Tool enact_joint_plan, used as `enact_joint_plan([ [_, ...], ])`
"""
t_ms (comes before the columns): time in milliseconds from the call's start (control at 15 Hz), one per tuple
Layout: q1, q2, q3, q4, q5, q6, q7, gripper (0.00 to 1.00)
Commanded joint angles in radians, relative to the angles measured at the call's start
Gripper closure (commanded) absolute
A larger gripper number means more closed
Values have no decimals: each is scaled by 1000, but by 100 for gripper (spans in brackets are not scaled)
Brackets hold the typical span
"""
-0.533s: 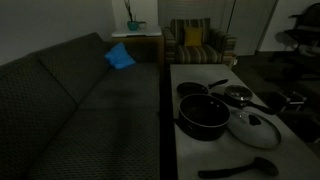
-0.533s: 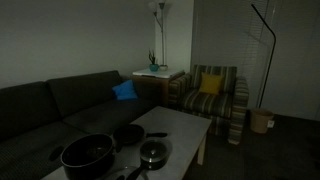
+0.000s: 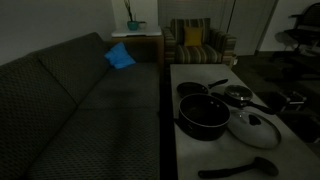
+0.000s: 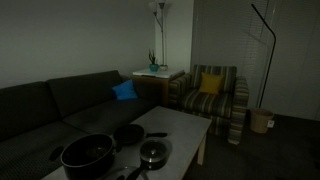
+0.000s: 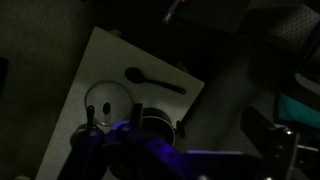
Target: Pick up the black spoon from the table and put it in the pot.
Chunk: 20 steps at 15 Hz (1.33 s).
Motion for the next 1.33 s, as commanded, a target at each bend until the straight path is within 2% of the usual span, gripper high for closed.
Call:
enact_joint_plan([
  [0, -6, 0, 5, 2, 4, -3, -4, 0],
  [67, -6, 0, 5, 2, 4, -3, -4, 0],
  [133, 18, -42, 33, -6, 30, -33, 30, 0],
  [400, 64, -1, 43, -3, 56, -1, -23, 0],
  [667, 123, 102, 36, -13, 83, 68, -124, 0],
  [800, 136, 182, 38, -10, 91, 99, -159, 0],
  [1000, 175, 325, 25, -6, 103, 184, -280, 0],
  [1067, 150, 212, 41, -21, 80, 133, -202, 0],
  [1267, 164, 309, 39, -17, 83, 175, -249, 0],
])
